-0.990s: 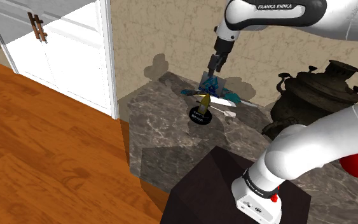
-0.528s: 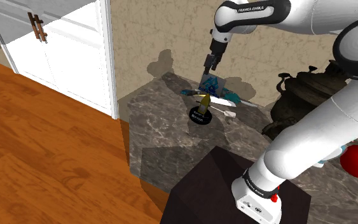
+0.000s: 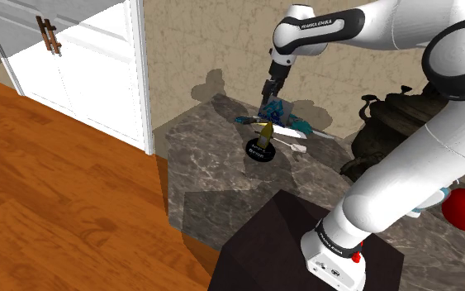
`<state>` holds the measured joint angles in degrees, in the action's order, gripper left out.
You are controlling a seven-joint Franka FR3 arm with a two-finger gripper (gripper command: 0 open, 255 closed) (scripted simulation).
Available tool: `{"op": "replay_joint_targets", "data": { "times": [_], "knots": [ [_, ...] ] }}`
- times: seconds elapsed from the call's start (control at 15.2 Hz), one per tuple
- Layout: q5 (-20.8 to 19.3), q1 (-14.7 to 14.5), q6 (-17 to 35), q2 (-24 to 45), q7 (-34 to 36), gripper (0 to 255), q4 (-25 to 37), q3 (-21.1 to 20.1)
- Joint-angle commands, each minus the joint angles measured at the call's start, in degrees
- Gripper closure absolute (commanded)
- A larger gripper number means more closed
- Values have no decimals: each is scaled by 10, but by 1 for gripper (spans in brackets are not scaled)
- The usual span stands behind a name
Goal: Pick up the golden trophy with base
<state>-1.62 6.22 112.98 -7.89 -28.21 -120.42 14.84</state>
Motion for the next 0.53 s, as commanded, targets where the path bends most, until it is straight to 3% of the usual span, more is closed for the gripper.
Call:
{"op": "replay_joint_targets", "data": {
  "times": [0.0, 0.07, 0.46],
  "knots": [
    [0, 0, 6, 2, 0, 0, -3, 0],
    [1, 0, 5, 2, 0, 255, -3, 0],
    [1, 0, 5, 2, -1, 255, -2, 0]
  ]
}}
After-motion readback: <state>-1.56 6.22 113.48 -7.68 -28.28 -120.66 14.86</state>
